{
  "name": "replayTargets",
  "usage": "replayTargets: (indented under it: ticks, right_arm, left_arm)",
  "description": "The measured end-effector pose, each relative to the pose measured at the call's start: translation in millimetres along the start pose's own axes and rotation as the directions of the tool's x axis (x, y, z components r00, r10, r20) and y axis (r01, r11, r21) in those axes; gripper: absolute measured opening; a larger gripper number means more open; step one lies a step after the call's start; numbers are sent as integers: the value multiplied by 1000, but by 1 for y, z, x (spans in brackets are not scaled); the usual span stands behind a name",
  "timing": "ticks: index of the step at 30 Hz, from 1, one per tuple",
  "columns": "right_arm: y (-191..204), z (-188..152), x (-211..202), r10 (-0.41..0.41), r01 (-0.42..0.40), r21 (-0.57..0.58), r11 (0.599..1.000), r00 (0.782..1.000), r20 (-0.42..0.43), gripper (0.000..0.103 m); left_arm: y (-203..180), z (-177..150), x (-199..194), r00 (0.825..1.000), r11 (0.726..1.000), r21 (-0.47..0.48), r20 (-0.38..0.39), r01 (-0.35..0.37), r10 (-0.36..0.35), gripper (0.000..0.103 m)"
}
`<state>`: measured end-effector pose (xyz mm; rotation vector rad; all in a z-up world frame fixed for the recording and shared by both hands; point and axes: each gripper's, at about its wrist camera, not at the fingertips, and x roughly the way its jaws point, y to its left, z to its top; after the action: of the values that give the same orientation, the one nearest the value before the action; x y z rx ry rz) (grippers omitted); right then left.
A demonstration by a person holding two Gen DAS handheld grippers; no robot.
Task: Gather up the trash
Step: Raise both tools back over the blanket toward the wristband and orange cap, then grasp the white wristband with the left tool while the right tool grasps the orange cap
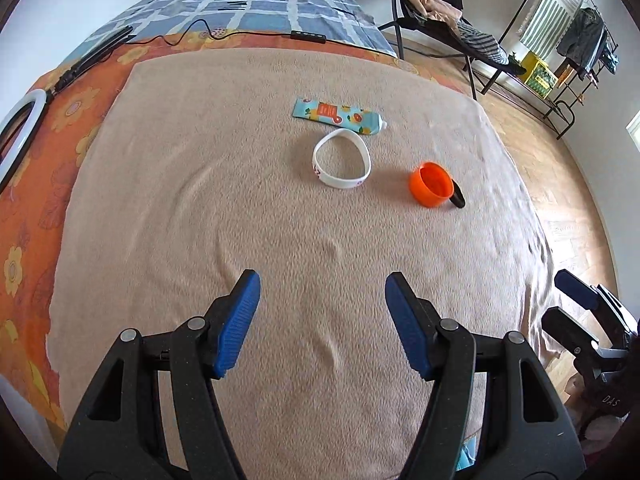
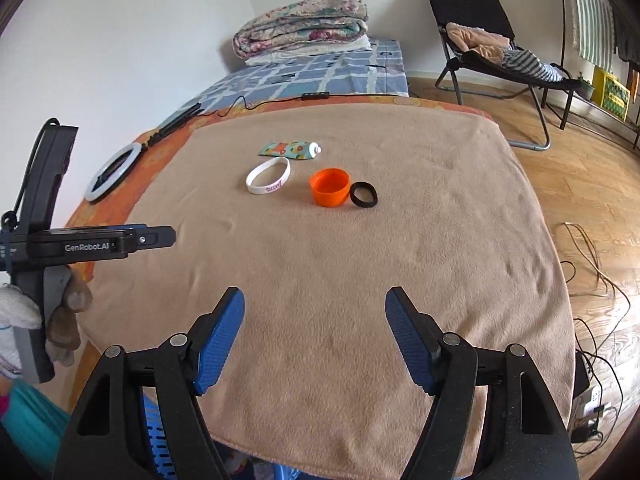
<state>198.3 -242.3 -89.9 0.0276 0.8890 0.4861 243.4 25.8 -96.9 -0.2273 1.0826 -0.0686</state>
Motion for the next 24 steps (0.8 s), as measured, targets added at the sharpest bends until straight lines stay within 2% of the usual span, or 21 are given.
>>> replayTargets:
  ticks: [3, 5, 8, 13, 14, 15, 20, 22, 24]
  right_arm:
    - [-1, 17, 14, 10, -9, -10, 1000, 1000, 8, 73]
    - [0, 29, 23, 14, -13, -29, 999, 1000, 13, 77]
    - [3, 46, 37, 3, -1, -82, 997, 1000, 29, 78]
    - [3, 66, 63, 42, -40, -136, 990, 999, 14, 78]
    - [1, 69, 69, 56, -55, -134, 989, 998, 1, 78]
    - [0, 71, 74, 55, -56, -129, 990, 998, -6, 78]
    - [-4, 79, 96, 34, -36, -139, 990, 999, -16, 78]
    - [-4, 81, 104, 21, -25, -154, 988, 999, -25, 78]
    - [-3, 83, 110, 11, -17, -171, 985, 999, -33, 78]
  left_arm:
    - [3, 15, 13, 1000, 1000, -19, -7, 16, -16, 61]
    - [5, 24, 21, 1000, 999, -28, -12, 22, -22, 60]
    - [9, 37, 36, 999, 998, -50, -25, 30, -32, 48]
    - [17, 58, 58, 999, 995, -96, -35, 28, -32, 47]
    - [18, 61, 62, 999, 995, -98, -39, 27, -31, 43]
    - [18, 65, 66, 999, 995, -97, -44, 26, -30, 37]
    - [14, 77, 87, 998, 997, -74, -58, -1, -4, 36]
    - [12, 80, 94, 998, 997, -72, -67, -4, -1, 29]
    - [9, 82, 101, 997, 998, -59, -73, -9, 5, 29]
